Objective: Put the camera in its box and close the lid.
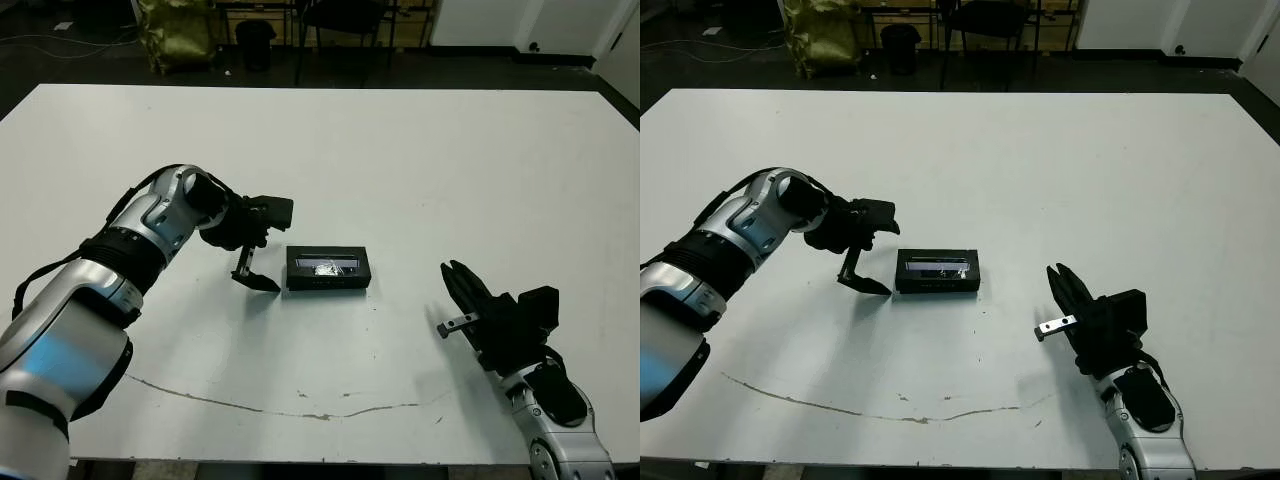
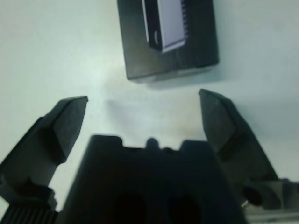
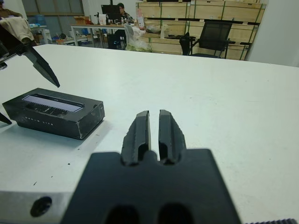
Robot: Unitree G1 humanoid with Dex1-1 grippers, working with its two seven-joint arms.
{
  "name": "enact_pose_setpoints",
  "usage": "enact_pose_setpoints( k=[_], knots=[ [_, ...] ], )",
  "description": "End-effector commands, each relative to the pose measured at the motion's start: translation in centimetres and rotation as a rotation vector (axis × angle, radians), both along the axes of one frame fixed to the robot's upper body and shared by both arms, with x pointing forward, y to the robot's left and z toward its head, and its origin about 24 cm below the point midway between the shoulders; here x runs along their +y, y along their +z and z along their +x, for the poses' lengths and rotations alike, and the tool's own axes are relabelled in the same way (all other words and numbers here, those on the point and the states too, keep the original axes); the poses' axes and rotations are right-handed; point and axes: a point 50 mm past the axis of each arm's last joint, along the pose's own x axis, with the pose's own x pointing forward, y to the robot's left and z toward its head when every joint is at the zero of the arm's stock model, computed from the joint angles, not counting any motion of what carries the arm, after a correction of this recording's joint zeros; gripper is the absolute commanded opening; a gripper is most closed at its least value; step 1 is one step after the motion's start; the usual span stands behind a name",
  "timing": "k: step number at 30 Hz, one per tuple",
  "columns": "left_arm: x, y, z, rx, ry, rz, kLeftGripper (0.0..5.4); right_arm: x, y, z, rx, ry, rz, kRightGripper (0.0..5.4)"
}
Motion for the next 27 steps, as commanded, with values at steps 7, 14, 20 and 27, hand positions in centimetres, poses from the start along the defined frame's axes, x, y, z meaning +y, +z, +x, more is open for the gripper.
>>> enact_pose_setpoints(
  k=[7,14,20,27],
  knots=[
    [5.5,-5.0,-3.3,0.141,-0.029,0.211,5.38,-0.5,-0.4,-0.3,0.041,-0.024,-0.014,0.0],
    [9.1,-3.8,-3.0,0.063,0.152,0.245,5.38,-0.5,-0.4,-0.2,0.04,-0.017,-0.005,0.0],
    [10.5,-0.2,-1.6,-0.373,0.62,-0.096,4.23,-0.4,-0.5,-0.1,0.033,-0.009,-0.008,0.0],
    [6.4,3.2,-2.0,-0.512,0.816,-0.601,2.46,-0.2,-0.5,-0.1,0.038,-0.01,-0.009,0.0]
  ],
)
